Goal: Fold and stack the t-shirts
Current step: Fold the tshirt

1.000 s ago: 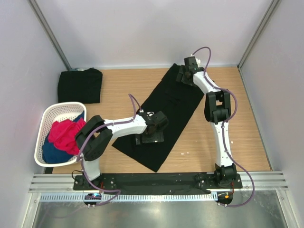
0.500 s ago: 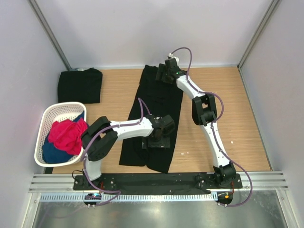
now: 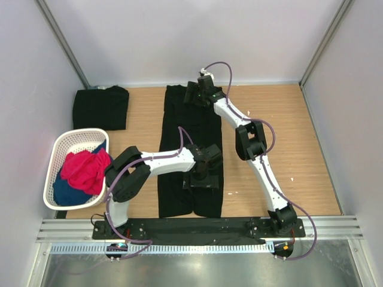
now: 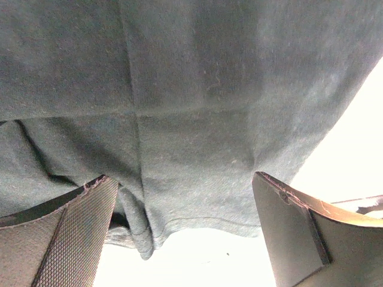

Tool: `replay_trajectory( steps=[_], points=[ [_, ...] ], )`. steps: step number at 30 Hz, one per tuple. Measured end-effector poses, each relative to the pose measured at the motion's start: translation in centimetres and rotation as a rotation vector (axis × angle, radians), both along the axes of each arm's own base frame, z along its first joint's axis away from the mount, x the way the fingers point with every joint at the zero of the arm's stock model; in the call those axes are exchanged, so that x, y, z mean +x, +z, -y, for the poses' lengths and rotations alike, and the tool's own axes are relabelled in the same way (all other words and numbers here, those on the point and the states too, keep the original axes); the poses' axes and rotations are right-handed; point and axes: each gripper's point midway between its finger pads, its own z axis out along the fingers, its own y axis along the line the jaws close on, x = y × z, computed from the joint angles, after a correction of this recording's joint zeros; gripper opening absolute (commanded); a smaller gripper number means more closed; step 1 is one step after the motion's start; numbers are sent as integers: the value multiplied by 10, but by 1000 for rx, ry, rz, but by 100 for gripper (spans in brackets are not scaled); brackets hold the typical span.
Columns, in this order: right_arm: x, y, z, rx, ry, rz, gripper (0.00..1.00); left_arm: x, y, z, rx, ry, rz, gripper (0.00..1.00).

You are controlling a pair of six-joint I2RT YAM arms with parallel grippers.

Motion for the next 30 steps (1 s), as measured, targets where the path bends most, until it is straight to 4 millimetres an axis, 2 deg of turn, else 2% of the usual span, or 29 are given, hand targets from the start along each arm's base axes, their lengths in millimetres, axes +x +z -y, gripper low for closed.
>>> replay_trajectory(
  steps=[8,11,13,15,18,19,22,24,26,27,28,29,30],
  points=[
    [-6,5,-14,15,73,-1,100,-4,3,2,-24,-47,0,95],
    [-19,11,-15,15,108,-41,100,-2,6,-2,-3,-94,24,96],
    [-31,24,-14,19,128,-71,100,5,16,-4,12,-126,60,97],
    [-41,49,-11,29,140,-78,100,15,36,-2,-8,-142,110,97],
    [-64,116,2,53,143,-47,99,32,84,-8,-82,-129,214,98],
    [-72,140,7,63,139,-24,100,37,102,-13,-112,-112,252,98],
    [-115,220,30,110,116,41,100,51,152,-39,-208,-36,377,97],
    [-145,249,45,140,97,75,100,52,161,-62,-228,20,406,96],
    [-187,252,67,145,57,54,99,48,147,-87,-215,81,396,94],
    [-211,241,75,151,37,32,95,44,135,-97,-191,99,372,93],
    [-230,224,81,145,23,-15,93,39,122,-103,-167,105,345,93],
    [-255,198,85,141,10,-74,92,32,108,-108,-147,110,314,90],
    [-277,174,87,125,2,-138,86,24,93,-113,-126,111,279,87]
  ],
)
